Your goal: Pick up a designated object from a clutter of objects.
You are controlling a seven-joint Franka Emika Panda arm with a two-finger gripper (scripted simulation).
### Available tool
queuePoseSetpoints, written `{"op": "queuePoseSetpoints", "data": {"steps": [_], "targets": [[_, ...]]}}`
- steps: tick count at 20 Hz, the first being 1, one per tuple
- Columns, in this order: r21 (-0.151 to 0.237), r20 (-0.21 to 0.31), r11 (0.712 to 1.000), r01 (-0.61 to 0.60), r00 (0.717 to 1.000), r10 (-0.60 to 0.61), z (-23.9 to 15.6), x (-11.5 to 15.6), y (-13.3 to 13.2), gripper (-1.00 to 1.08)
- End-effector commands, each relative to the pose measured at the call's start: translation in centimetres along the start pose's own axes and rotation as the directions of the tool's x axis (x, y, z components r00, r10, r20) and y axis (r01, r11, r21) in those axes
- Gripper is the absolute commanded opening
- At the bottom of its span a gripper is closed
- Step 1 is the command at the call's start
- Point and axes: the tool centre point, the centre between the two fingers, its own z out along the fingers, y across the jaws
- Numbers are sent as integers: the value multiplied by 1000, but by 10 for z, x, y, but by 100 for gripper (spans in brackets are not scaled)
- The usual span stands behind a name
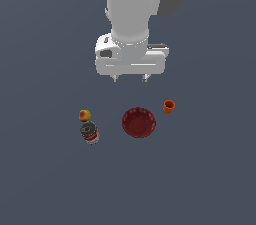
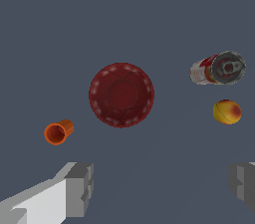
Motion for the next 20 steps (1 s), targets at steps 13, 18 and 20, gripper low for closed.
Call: {"op": "queuePoseSetpoints", "data": {"steps": [13, 18, 20], "targets": [[-9, 5, 1000, -9, 1000, 9, 1, 4, 7, 28], [-14, 18, 999, -43, 999, 43, 8, 11, 4, 28], [-17, 26, 998, -63, 998, 63, 12, 15, 2, 28]]}}
